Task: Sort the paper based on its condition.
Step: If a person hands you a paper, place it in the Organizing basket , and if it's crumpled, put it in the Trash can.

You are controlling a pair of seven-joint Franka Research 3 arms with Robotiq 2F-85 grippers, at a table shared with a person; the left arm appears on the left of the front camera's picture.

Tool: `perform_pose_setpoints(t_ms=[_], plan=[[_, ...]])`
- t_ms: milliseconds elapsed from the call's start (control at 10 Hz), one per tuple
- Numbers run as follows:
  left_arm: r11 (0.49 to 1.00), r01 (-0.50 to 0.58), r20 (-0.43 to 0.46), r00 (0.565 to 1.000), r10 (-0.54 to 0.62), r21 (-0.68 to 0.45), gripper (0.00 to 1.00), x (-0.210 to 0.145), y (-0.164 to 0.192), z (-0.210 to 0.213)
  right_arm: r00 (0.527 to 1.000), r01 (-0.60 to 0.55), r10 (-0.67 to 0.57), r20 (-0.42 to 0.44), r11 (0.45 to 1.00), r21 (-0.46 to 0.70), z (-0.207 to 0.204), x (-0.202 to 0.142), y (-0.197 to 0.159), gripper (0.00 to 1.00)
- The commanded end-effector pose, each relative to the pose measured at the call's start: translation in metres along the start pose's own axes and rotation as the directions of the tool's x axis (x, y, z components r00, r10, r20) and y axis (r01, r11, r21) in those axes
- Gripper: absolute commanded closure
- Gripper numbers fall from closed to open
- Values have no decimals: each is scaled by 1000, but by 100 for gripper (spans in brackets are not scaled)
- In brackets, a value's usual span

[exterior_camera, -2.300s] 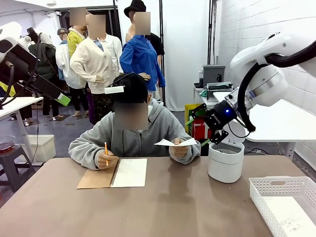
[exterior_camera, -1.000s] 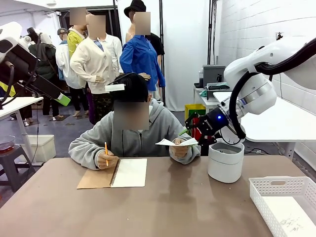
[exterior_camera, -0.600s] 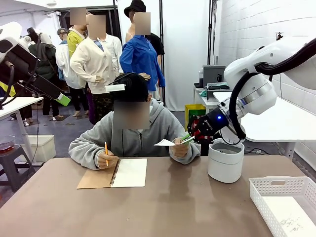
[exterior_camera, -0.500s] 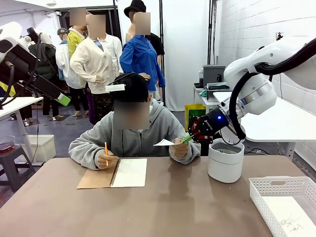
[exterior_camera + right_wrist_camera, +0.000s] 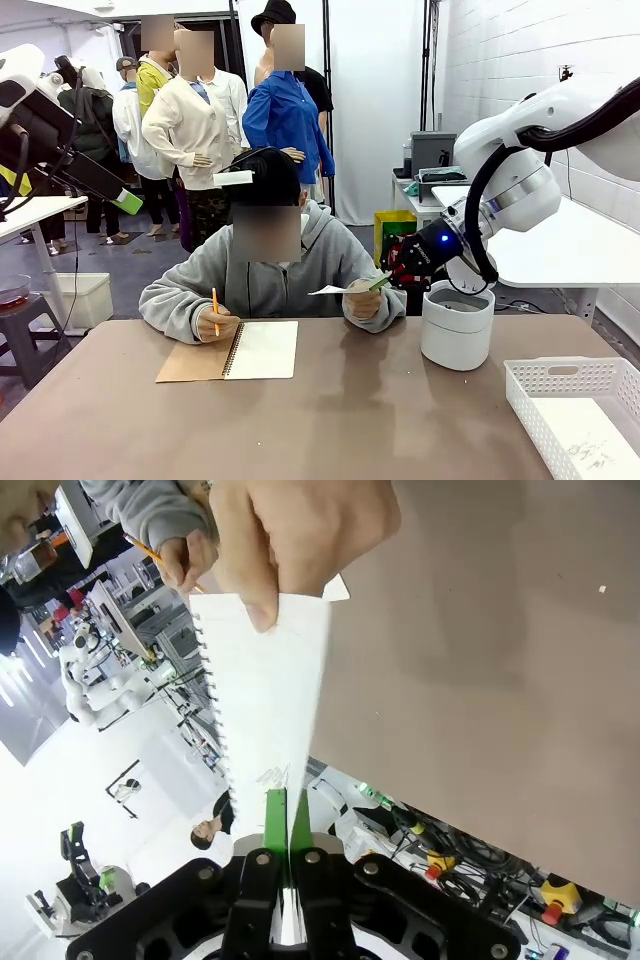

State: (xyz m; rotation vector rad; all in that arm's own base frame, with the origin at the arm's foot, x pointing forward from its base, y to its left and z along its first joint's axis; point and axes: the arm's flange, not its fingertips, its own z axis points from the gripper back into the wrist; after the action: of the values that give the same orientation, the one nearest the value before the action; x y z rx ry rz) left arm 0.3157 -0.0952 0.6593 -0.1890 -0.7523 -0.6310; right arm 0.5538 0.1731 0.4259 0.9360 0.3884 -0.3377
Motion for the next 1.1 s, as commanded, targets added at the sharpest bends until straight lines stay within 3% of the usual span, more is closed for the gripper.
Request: perform_pose_setpoints(t_ms=[0,300,500,700,1000], plan=[[1000,-18,4,1000,18,-12,0,0,0,0,992,-127,126,-8,989,-70,9,-32,15,100],[1000,-18,4,1000,18,-12,0,0,0,0,968,-249,238,-86,955,-161,28,-83,36,100],[1000,-18,4,1000,18,-12,0,0,0,0,927,-374,354,-123,899,-229,48,-121,42,100],[1000,-18,4,1000,18,-12,0,0,0,0,898,-433,432,-82,836,-336,77,-159,37,100],[1000,-18,4,1000,18,-12,0,0,0,0,826,-485,564,13,722,-493,118,-185,19,100]])
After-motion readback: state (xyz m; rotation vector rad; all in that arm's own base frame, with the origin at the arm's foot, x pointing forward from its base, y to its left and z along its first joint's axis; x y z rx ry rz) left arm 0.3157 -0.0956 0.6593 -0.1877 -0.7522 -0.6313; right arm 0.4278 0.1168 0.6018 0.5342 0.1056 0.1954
